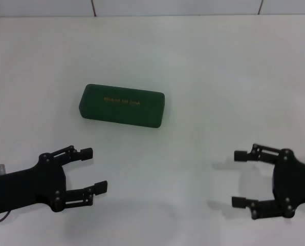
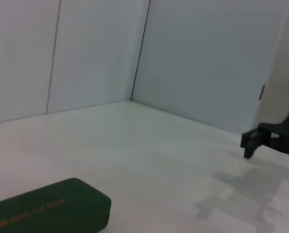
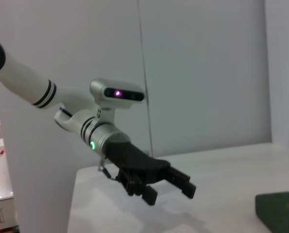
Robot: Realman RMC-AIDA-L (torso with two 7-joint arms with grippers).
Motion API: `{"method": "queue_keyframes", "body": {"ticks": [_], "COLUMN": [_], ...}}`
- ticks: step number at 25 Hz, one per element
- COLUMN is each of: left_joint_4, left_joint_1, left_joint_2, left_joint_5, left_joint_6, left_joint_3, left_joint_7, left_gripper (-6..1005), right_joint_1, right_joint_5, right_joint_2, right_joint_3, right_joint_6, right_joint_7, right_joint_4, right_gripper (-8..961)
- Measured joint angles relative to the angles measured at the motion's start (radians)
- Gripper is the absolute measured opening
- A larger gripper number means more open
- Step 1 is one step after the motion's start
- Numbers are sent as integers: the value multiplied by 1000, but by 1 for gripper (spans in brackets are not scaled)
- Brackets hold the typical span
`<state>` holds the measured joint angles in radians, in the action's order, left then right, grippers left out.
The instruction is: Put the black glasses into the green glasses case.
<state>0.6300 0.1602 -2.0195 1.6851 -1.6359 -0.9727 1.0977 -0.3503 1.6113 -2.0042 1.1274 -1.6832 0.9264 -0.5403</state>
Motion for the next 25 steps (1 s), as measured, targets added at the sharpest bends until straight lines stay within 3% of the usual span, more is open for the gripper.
{"method": "queue_keyframes", "body": {"ticks": [3,8,18,25], "left_joint_4": [3,9,13,13], "left_joint_1": [-8,-12,-3,-3], "left_joint_2": [3,14,18,22], "left_joint_5": [5,27,86,95], "left_joint_6": [-11,-75,-103,-143], "left_joint_3": [1,1,-6,-2], "left_joint_7": [2,14,29,29], "left_gripper": [876,874,869,866], "right_joint_1": [1,1,-37,-51], "right_joint_5": [20,21,39,48], "right_joint_2": [-6,-1,16,16], "right_joint_3": [0,-7,-6,-7], "right_joint_6": [7,7,77,93], "right_joint_7": [0,-1,1,1], "right_joint_4": [12,22,12,12], "right_gripper": [872,872,872,872]}}
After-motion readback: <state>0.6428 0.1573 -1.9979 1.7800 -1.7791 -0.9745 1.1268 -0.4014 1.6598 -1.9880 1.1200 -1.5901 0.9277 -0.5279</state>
